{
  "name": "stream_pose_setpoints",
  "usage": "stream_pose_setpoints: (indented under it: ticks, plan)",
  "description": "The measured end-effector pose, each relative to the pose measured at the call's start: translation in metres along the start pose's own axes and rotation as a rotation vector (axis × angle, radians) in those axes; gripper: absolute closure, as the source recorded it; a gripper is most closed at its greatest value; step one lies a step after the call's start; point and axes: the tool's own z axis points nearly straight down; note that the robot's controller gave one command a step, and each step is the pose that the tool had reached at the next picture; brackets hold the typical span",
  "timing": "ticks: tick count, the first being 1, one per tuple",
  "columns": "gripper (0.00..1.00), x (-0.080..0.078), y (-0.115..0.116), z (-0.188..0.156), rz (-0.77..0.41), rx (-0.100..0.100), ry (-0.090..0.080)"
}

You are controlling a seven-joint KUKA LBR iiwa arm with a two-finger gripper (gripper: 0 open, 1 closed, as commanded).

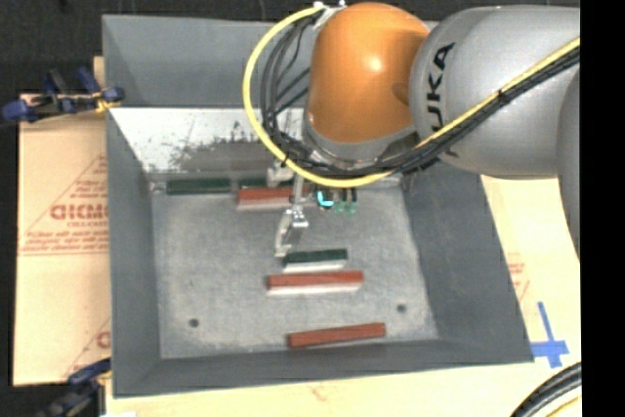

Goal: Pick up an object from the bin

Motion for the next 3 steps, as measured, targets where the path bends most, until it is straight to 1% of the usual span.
stream_pose_setpoints:
  ticks: [1,2,3]
  plan:
    - [0.0,-0.002,0.0,-0.005,0.002,-0.001,-0.008]
    - [0.0,0.027,-0.039,0.023,-0.048,-0.002,-0.013]
    - [0.0,0.028,-0.05,0.088,-0.129,0.002,-0.013]
